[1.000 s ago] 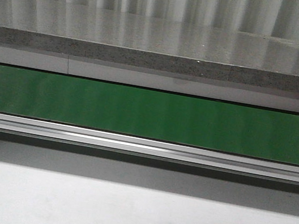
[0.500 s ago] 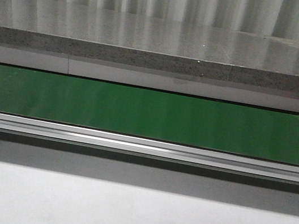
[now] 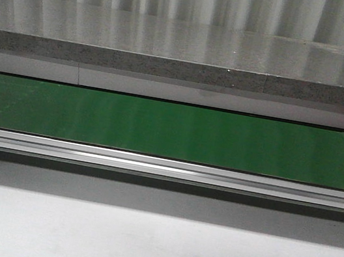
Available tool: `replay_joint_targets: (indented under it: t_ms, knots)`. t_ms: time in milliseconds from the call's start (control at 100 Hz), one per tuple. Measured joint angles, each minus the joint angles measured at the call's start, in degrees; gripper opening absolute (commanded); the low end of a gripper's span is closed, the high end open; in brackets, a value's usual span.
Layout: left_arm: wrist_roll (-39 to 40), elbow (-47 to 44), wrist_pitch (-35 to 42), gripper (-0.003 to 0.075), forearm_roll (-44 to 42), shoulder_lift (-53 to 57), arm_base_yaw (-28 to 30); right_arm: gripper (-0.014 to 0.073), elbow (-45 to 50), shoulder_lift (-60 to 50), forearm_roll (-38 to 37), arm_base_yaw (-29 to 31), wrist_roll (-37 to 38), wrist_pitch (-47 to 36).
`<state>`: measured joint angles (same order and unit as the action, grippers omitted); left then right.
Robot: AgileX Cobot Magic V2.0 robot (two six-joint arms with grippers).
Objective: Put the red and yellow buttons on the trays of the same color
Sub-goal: 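Move the left gripper over a red button and grasp it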
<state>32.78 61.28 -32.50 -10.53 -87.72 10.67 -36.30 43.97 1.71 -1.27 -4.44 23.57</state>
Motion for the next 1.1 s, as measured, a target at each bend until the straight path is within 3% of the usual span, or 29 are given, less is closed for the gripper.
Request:
replay_joint_targets:
  t_ms: [340,1100]
  knots:
    - [0.04,0.91,2.45,0.0651,2.89,-4.83,3.28,-0.0068,0.0,0.0,0.0,0.0,0.0,0.0]
    - [0.13,4.27,8.19,0.0651,3.24,-14.62,3.28,-0.0068,0.0,0.0,0.0,0.0,0.0,0.25]
